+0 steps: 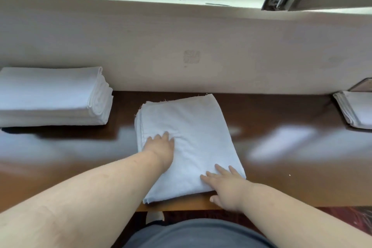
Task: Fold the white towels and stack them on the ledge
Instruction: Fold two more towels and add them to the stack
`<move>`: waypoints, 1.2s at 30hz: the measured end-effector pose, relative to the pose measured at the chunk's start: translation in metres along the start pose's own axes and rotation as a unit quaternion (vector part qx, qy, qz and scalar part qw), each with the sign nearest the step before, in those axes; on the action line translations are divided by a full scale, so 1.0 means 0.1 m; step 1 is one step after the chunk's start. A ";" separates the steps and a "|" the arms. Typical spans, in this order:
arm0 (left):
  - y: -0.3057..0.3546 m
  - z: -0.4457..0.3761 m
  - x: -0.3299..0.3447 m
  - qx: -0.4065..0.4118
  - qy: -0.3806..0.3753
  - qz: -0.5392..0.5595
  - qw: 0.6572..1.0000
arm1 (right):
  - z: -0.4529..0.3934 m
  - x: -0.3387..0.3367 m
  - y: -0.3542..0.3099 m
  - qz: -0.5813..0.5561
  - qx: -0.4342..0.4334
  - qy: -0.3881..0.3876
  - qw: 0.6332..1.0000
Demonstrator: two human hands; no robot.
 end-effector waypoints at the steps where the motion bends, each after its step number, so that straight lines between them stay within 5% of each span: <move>1: 0.13 0.09 0.06 0.055 0.039 0.019 0.998 | 0.00 -0.04 0.05 -0.004 0.005 0.036 0.999; 4: 0.42 0.42 0.41 0.153 0.004 0.051 0.987 | 0.00 -0.06 0.28 -0.023 0.078 0.077 0.994; 10: 0.18 0.59 0.67 0.006 -0.089 -0.002 0.996 | -0.07 0.13 0.22 -0.044 0.071 0.004 0.997; 19: 0.01 0.83 0.85 -0.074 -0.087 0.065 0.991 | -0.02 0.23 0.24 -0.034 0.056 -0.004 0.998; 24: -0.03 0.79 0.74 -0.070 0.005 0.136 0.988 | 0.03 0.19 0.28 -0.009 0.075 -0.039 0.996; 26: -0.11 0.72 0.71 -0.118 0.011 0.215 0.969 | 0.02 0.18 0.27 -0.005 0.083 -0.066 0.994; 30: -0.51 0.51 0.67 -0.274 0.037 0.416 0.866 | -0.03 0.10 0.22 0.017 0.092 -0.095 0.991; 34: -0.80 0.37 0.65 -0.252 -0.028 0.441 0.861 | -0.06 0.06 0.16 0.011 0.100 -0.103 0.990; 36: -0.83 0.34 0.68 -0.240 -0.032 0.520 0.819 | -0.07 0.04 0.16 -0.006 0.102 -0.098 0.990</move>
Point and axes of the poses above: each hand's wrist, its own z-axis away from the middle knuckle, its own x-axis out of the palm, y = z × x, the point moved 4 cm from there along -z, towards the middle knuckle, and after that the axes turned 4 degrees about x, right-handed, at the moved point
